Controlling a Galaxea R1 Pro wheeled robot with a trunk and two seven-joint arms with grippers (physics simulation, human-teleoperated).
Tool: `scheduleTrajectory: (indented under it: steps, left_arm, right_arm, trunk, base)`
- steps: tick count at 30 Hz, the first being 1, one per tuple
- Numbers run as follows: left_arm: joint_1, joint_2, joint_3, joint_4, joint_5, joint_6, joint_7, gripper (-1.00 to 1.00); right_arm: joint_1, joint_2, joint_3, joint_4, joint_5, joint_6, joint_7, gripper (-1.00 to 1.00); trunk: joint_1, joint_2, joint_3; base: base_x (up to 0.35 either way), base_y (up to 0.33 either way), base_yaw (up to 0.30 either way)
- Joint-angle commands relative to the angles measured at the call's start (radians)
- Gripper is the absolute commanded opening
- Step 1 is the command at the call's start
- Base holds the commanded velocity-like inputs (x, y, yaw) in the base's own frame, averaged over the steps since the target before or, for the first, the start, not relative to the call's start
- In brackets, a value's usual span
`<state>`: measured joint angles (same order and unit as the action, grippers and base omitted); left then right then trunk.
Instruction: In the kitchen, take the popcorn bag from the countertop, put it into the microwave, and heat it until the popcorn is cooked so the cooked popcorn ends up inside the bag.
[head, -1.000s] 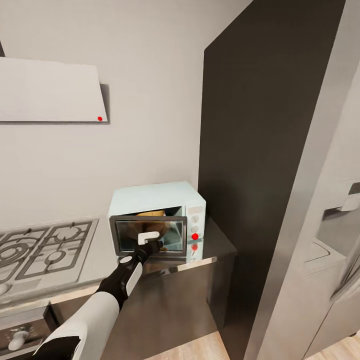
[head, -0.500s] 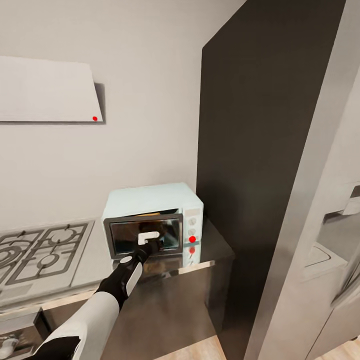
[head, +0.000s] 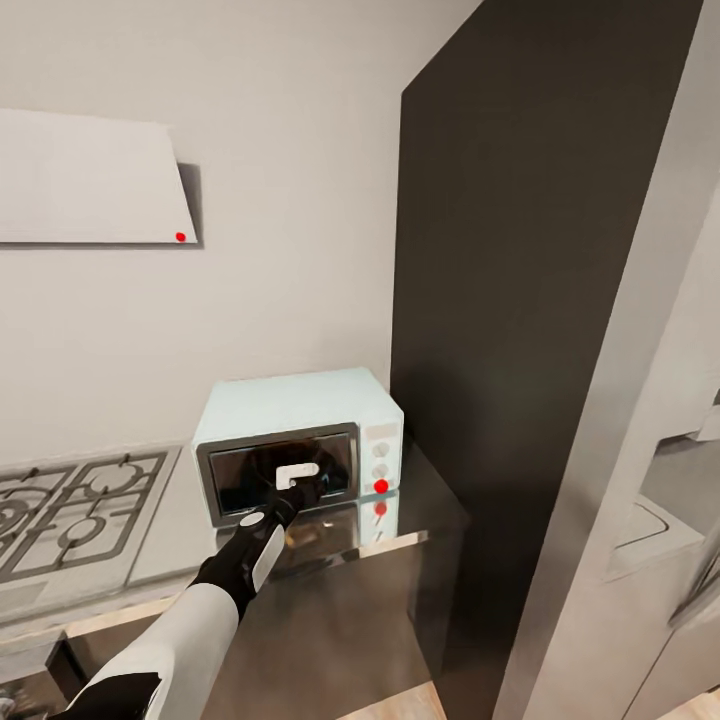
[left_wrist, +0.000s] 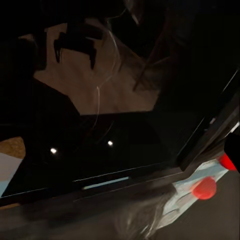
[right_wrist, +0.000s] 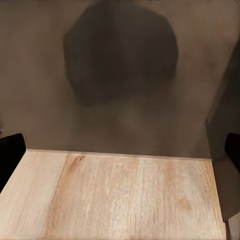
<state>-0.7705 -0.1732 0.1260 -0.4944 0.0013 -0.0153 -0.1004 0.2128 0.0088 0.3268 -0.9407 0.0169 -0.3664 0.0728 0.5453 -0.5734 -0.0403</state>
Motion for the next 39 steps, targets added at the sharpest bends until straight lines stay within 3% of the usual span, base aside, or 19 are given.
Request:
scheduleTrajectory:
  steps: [1, 13, 23, 25, 27, 29, 30, 32, 33, 34, 36, 38, 39]
  left_arm:
    - [-0.001, -0.001, 0.007, 0.000, 0.001, -0.002, -0.009, 1.00]
    - [-0.001, -0.001, 0.009, 0.000, 0.000, -0.002, -0.009, 1.00]
    - [0.023, -0.001, 0.006, -0.027, 0.001, -0.004, -0.016, 1.00]
    - [0.100, -0.001, -0.010, -0.179, 0.000, -0.004, -0.017, 1.00]
    - [0.161, -0.001, -0.057, -0.328, 0.000, 0.001, -0.015, 1.00]
    - [0.254, -0.001, -0.133, -0.487, 0.000, 0.008, -0.010, 1.00]
    - [0.340, -0.001, -0.171, -0.584, 0.000, 0.010, -0.008, 1.00]
    - [0.460, -0.001, -0.190, -0.695, 0.000, 0.011, -0.008, 1.00]
    - [0.539, -0.001, -0.193, -0.755, 0.000, 0.009, -0.010, 1.00]
    - [0.657, -0.001, -0.191, -0.816, -0.002, 0.002, -0.014, 1.00]
    - [0.782, -0.001, -0.187, -0.846, -0.002, -0.003, -0.016, 1.00]
    - [0.936, 0.052, -0.182, -0.862, 0.001, -0.007, -0.017, 1.00]
    - [0.973, 0.073, -0.177, -0.864, 0.002, -0.011, -0.016, 1.00]
  right_arm:
    - [0.000, 0.000, -0.002, 0.000, 0.002, -0.002, 0.004, 1.00]
    - [0.000, 0.000, 0.001, 0.000, 0.002, -0.002, 0.004, 1.00]
    - [0.001, -0.002, 0.005, -0.004, 0.005, -0.002, 0.005, 1.00]
    - [0.002, -0.003, 0.006, -0.012, 0.005, -0.002, 0.005, 1.00]
    - [0.003, -0.004, 0.006, -0.015, 0.005, -0.002, 0.005, 1.00]
    - [0.004, -0.005, 0.005, -0.020, 0.005, -0.003, 0.005, 1.00]
    - [0.004, -0.006, 0.001, -0.022, 0.005, -0.003, 0.006, 1.00]
    - [0.002, -0.006, -0.001, -0.024, 0.005, -0.003, 0.008, 1.00]
    - [0.001, -0.006, -0.002, -0.035, 0.005, -0.003, 0.008, 1.00]
    - [0.005, -0.007, -0.001, -0.076, 0.005, -0.001, 0.009, 1.00]
    - [0.010, -0.009, 0.002, -0.130, 0.006, 0.005, 0.010, 1.00]
    - [0.010, -0.012, 0.000, -0.179, 0.006, 0.021, 0.011, 1.00]
    - [0.007, -0.013, 0.000, -0.190, 0.006, 0.037, 0.011, 1.00]
  trunk:
    - [0.001, -0.002, -0.002]
    - [0.001, -0.002, -0.002]
    - [0.001, -0.002, -0.002]
    - [0.001, -0.002, -0.002]
    - [0.001, -0.002, -0.002]
    - [0.001, -0.002, -0.002]
    - [0.001, -0.002, -0.002]
    - [0.001, -0.002, -0.002]
    - [0.001, -0.002, -0.002]
    - [0.001, -0.002, -0.002]
    - [0.001, -0.002, -0.002]
    - [0.001, -0.002, -0.002]
    - [0.001, -0.002, -0.002]
  base:
    - [0.041, 0.000, 0.000]
    - [-0.007, 0.000, 0.000]
    - [-0.318, 0.000, 0.000]
    - [-0.350, 0.000, 0.000]
    - [-0.350, 0.000, 0.000]
    - [-0.350, 0.000, 0.000]
    - [-0.350, 0.000, 0.000]
    - [-0.350, 0.000, 0.000]
    - [-0.350, 0.000, 0.000]
    - [-0.350, 0.000, 0.000]
    - [-0.350, 0.000, 0.000]
    - [-0.305, 0.000, 0.000]
    - [-0.167, 0.000, 0.000]
